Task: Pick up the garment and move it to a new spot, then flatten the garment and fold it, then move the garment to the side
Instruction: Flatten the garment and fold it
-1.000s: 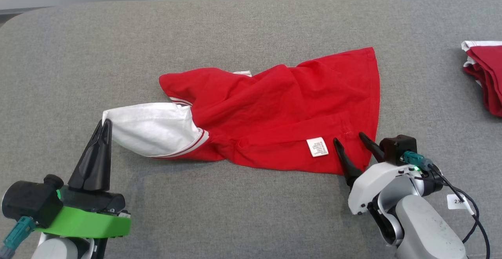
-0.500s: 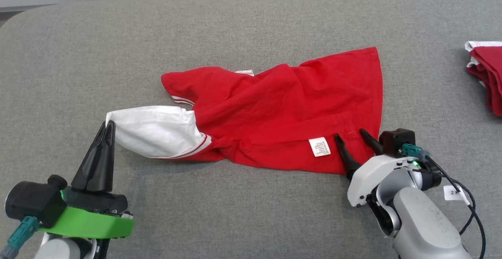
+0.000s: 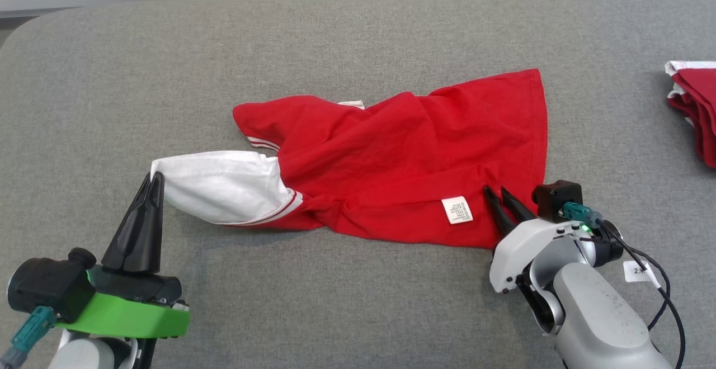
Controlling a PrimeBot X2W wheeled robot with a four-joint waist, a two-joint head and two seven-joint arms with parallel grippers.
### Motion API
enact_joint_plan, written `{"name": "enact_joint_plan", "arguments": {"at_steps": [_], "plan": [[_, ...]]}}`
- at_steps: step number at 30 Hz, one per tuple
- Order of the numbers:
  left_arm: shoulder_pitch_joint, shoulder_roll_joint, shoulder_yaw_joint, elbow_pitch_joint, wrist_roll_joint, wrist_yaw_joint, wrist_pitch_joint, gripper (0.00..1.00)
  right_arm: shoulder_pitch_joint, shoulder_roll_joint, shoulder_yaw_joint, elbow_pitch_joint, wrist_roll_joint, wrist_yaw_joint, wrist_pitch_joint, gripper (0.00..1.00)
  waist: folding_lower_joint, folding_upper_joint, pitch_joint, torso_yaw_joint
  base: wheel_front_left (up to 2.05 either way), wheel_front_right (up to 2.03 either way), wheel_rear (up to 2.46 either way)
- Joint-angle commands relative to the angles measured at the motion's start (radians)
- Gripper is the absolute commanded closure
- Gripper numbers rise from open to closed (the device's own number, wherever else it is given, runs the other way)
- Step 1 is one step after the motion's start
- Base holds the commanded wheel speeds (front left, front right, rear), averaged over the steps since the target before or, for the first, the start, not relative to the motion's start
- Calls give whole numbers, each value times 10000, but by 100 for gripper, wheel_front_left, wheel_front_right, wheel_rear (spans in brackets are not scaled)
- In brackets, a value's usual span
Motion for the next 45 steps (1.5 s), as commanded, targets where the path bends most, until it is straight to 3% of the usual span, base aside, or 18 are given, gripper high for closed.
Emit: {"name": "enact_joint_plan", "arguments": {"at_steps": [1,2,13,19,28,30,34,45], "plan": [[-139,0,41,21,50,24,-24,100,-94,-24,14,38,-82,-1,-58,93,0,0,-10,-5,0,0,0],[-140,-1,41,27,57,23,-24,100,-93,-33,19,37,-103,-1,-65,100,0,0,-22,-6,0,0,0],[-358,59,174,-55,-299,24,-24,100,-68,-199,-352,-918,722,-1,2,100,0,0,-443,-102,0,0,0],[-1301,735,-376,-317,-396,24,-24,100,-357,-975,-800,-2502,1952,-1,835,100,0,0,-952,-192,0,0,0],[-3647,1905,-1279,-526,-1257,24,-24,100,-1392,-2092,-1801,-4742,4251,-1,3112,100,0,0,-1565,-405,0,0,0],[-4502,2357,-1604,-342,-1782,24,-24,100,-1920,-2176,-2404,-4949,5225,0,4100,100,0,0,-1746,-482,0,0,0],[-5695,2914,-2116,-96,-2507,24,-24,100,-2720,-2426,-3336,-4936,6022,-1,4971,100,0,0,-1982,-516,0,0,0],[-8552,3792,-3093,-42,-4066,24,215,100,-4225,-2778,-4379,-5188,6281,-1,6033,100,0,0,-2395,-616,0,0,0]]}}
